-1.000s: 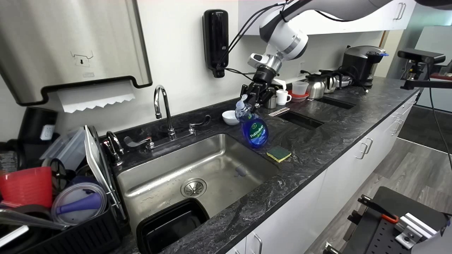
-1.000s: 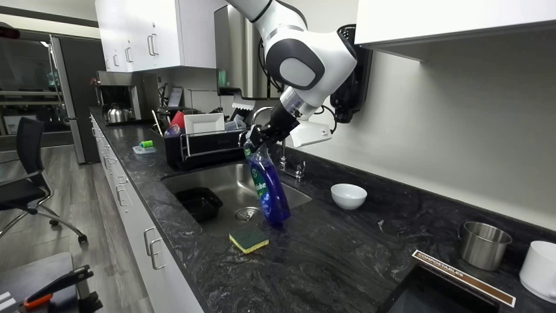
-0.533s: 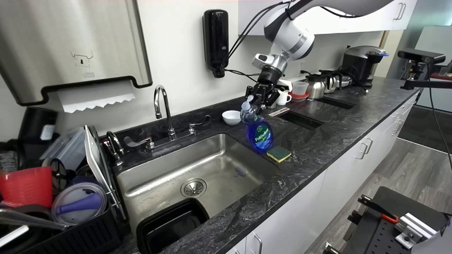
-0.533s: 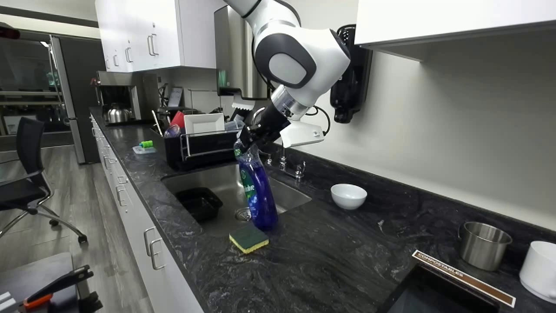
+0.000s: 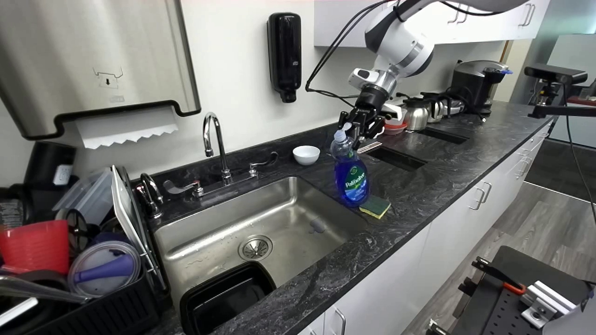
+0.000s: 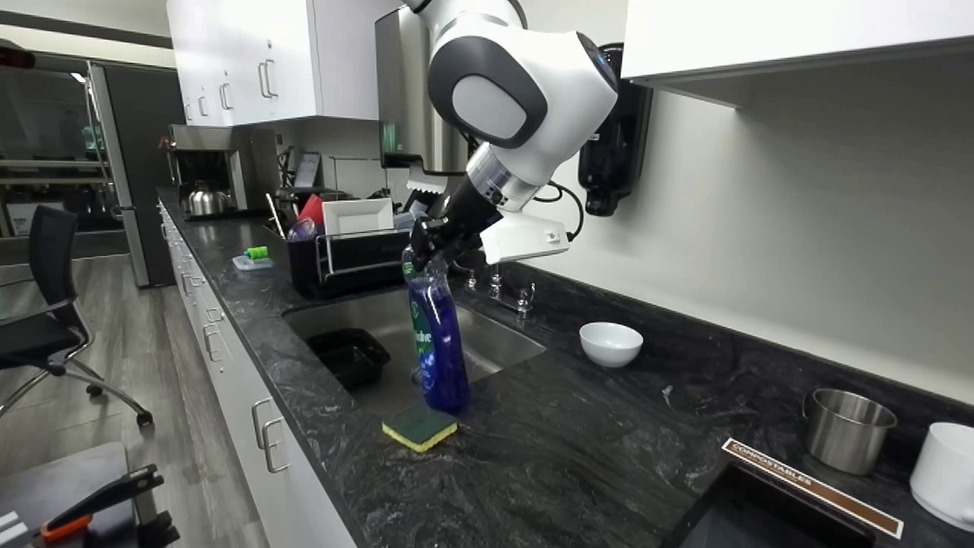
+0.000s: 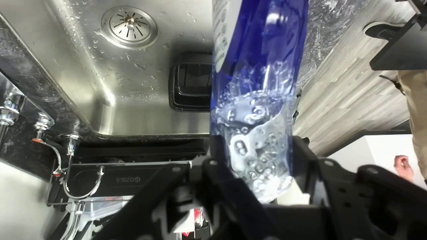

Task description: Pour the liquid soap into the sink

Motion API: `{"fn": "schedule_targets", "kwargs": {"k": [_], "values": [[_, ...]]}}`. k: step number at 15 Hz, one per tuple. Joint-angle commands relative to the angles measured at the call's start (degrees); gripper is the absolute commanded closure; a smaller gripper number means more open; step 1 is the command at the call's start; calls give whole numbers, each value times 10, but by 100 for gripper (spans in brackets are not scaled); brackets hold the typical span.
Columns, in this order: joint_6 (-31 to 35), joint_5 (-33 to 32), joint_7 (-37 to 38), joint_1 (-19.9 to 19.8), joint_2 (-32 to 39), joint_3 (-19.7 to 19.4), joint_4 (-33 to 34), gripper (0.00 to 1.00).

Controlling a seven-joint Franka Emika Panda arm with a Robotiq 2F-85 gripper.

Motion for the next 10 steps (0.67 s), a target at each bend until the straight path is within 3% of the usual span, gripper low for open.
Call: {"fn": "schedule_targets", "kwargs": {"k": [1,10], "values": [[2,37,-31,1,-32,-25,-33,76],[-3,77,-68,-6,-25,-73,-38,76]]}}
